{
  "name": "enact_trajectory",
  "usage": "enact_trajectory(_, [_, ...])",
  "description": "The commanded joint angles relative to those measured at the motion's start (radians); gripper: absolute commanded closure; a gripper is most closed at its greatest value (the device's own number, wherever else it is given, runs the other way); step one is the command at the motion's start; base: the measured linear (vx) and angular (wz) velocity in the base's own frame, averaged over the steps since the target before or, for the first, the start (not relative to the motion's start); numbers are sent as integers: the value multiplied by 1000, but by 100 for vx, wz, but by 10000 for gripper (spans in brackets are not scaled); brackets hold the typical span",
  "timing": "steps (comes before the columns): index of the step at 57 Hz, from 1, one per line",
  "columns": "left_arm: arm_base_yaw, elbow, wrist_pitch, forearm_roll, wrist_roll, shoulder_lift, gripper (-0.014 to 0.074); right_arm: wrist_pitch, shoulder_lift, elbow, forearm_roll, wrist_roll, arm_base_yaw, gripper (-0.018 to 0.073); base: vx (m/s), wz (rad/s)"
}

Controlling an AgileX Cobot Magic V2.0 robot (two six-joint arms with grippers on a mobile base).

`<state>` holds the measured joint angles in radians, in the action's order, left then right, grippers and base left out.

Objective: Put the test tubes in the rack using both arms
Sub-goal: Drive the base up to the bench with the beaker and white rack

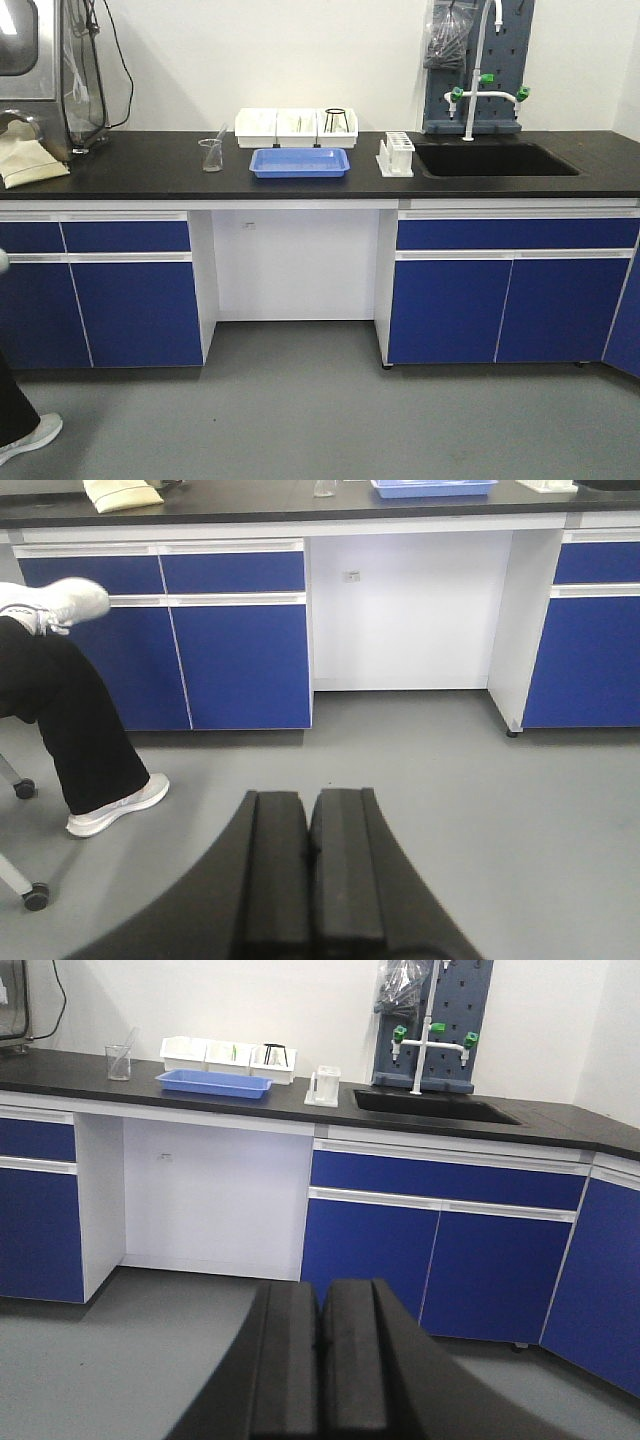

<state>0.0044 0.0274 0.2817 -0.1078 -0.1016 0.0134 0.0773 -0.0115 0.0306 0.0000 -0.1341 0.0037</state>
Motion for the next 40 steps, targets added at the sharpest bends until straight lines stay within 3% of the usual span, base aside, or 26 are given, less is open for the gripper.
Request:
enact_trajectory(1, [1, -31, -79, 7, -5, 10, 601, -84, -9, 14, -16, -5, -4, 568, 0, 0])
enact_trajectory(40, [1, -31, -79, 7, -5, 10, 601, -84, -9, 14, -16, -5, -4, 568, 0, 0])
